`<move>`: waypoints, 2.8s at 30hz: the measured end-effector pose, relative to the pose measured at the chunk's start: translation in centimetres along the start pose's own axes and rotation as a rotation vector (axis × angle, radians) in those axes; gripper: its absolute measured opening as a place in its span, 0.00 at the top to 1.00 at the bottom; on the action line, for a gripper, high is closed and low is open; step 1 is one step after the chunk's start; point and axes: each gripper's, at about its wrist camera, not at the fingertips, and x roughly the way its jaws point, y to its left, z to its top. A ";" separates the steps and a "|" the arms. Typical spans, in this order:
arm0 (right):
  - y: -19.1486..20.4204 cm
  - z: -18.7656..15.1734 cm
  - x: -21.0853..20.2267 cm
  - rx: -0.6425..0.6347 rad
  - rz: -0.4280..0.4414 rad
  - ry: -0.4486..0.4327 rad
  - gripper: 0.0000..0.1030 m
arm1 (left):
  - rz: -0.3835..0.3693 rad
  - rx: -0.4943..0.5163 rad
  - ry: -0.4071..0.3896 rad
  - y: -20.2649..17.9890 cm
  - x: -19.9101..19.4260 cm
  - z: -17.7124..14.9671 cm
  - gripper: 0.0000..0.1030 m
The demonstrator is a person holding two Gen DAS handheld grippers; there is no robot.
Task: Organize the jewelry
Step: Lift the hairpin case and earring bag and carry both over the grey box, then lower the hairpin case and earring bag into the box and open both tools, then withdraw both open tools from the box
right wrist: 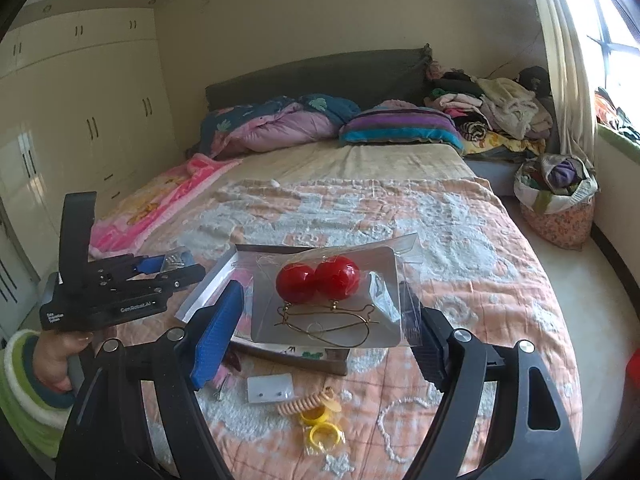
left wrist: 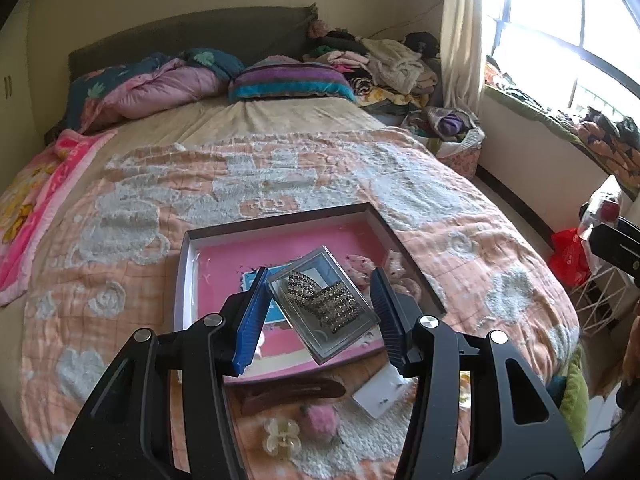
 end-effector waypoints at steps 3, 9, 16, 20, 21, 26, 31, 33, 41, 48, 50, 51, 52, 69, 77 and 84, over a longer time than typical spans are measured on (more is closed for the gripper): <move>0.0 0.2 1.5 0.002 0.016 0.009 0.25 | -0.005 -0.022 0.019 0.8 1.0 0.1 0.59; 0.1 0.4 4.6 -0.016 0.022 0.055 0.25 | 0.009 -0.028 0.025 1.8 2.1 0.2 0.59; 0.9 0.0 8.6 -0.042 0.037 0.118 0.25 | 0.009 -0.029 0.083 2.9 5.4 -0.7 0.59; 1.3 -0.8 10.7 -0.059 0.042 0.156 0.25 | 0.008 -0.033 0.117 3.1 7.1 -1.2 0.59; 1.3 -1.1 11.5 -0.065 0.041 0.170 0.25 | 0.003 -0.033 0.120 3.1 7.3 -1.3 0.59; 1.3 -2.8 14.6 -0.065 0.039 0.224 0.25 | 0.002 -0.036 0.173 3.6 9.6 -2.1 0.59; 1.2 -4.2 17.1 -0.063 0.044 0.271 0.25 | 0.014 -0.032 0.197 4.1 11.0 -2.9 0.59; 1.6 -4.7 17.6 -0.072 0.046 0.277 0.25 | 0.016 -0.031 0.215 4.2 11.7 -3.3 0.59; 2.1 -5.3 18.9 -0.094 0.045 0.298 0.22 | 0.016 -0.033 0.239 4.3 12.6 -3.9 0.58; 2.1 -5.1 17.7 -0.087 0.032 0.277 0.07 | 0.022 -0.037 0.223 4.2 11.8 -3.5 0.53; 1.8 -5.1 16.7 -0.068 0.034 0.257 0.06 | 0.024 -0.036 0.218 4.1 11.4 -3.4 0.52; 1.6 -5.1 16.1 -0.056 0.035 0.250 0.06 | 0.025 -0.035 0.215 4.0 11.1 -3.3 0.51; 1.5 -5.1 15.7 -0.048 0.034 0.246 0.05 | 0.026 -0.035 0.211 4.0 10.9 -3.2 0.48; 0.8 -3.6 5.1 0.015 -0.001 0.092 0.04 | 0.060 -0.115 0.060 3.7 0.9 -1.1 0.09; 1.8 -2.7 0.7 -0.007 -0.003 0.021 0.04 | 0.061 -0.111 -0.010 2.8 -3.7 -0.9 0.09; 3.0 -2.4 -1.9 -0.029 0.007 -0.018 0.04 | 0.070 -0.092 -0.036 2.1 -6.0 -1.3 0.09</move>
